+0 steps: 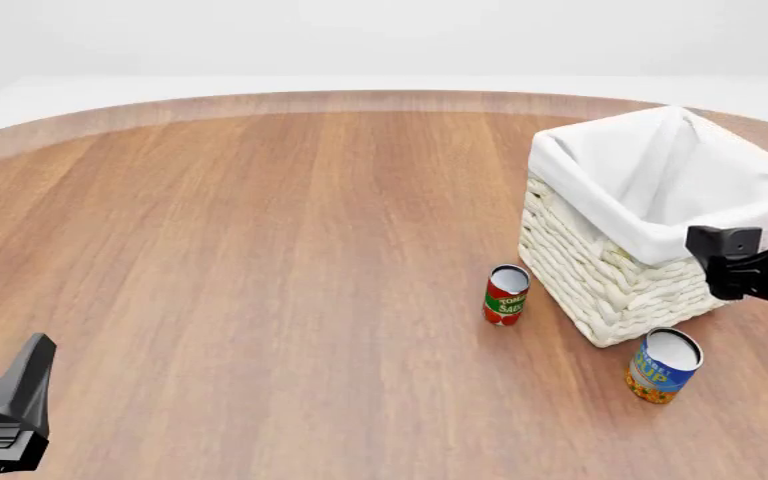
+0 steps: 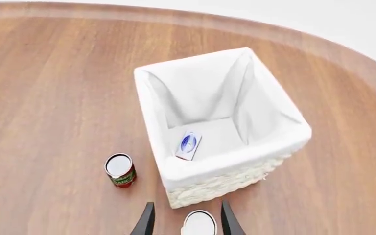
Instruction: Pick up the alphabet soup and the cream cheese box, and put them in the basket.
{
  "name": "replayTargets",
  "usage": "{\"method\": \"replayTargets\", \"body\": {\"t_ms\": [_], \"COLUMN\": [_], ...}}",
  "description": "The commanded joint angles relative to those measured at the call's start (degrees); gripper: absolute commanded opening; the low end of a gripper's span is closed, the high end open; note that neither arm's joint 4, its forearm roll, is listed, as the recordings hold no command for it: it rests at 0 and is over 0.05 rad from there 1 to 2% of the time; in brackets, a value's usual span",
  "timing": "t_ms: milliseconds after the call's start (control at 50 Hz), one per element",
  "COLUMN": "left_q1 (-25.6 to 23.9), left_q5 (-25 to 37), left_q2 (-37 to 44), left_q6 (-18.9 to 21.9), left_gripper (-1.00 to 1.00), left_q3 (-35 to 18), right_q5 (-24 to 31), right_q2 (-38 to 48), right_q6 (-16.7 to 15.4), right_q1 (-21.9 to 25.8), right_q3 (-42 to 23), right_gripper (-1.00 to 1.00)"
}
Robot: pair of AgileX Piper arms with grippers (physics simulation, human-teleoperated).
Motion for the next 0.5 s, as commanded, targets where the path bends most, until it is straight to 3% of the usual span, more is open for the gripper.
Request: {"method": "replayTargets", "body": {"t_ms": [20, 500], "left_q1": [0.0, 0.0], "left_q5": [0.0, 0.0], "left_q2": [0.0, 0.0], "left_q6": [0.0, 0.0], "left_gripper": [1.0, 1.0], "left_q3": [0.0, 0.0], "right_q5": [-0.79, -1.0], "right_q2": [-0.62, -2.79], "right_q6": [-0.28, 0.32], "right_q1": [-0.39, -1.31], "right_q3": [2.39, 6.74], "right_gripper": [1.0, 1.0]}}
